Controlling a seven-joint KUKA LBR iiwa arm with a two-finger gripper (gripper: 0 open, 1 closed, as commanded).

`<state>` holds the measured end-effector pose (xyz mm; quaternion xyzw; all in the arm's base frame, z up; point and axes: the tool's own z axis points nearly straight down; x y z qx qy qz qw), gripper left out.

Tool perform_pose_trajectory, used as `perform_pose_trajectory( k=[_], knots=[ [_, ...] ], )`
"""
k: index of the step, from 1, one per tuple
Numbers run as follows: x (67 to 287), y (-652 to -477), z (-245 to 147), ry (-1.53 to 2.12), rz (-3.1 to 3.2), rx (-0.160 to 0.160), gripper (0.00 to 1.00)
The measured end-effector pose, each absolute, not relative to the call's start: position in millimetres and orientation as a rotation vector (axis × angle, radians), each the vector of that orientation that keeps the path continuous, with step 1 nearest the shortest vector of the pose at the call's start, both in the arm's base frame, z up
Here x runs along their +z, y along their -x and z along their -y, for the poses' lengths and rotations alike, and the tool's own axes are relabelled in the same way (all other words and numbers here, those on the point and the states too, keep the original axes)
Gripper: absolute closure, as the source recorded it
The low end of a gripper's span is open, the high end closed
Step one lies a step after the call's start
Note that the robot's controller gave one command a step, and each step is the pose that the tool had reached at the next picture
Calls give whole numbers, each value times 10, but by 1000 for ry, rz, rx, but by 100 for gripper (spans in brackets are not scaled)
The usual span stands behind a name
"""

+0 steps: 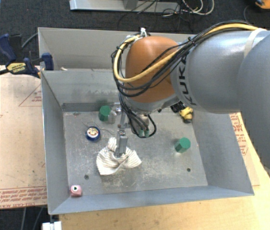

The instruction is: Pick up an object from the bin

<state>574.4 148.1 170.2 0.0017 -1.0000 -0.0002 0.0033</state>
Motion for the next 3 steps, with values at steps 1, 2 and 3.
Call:
perform_pose_trajectory(
  k=[1, 2, 3],
  knots=[
    [1748, -5763, -1471, 1, 3142, -2, 0],
    [713, -5570, -1274, 5, 3134, -2, 0],
    [810, -5658, -1350, -135, 3141, -5, 100]
  ],
)
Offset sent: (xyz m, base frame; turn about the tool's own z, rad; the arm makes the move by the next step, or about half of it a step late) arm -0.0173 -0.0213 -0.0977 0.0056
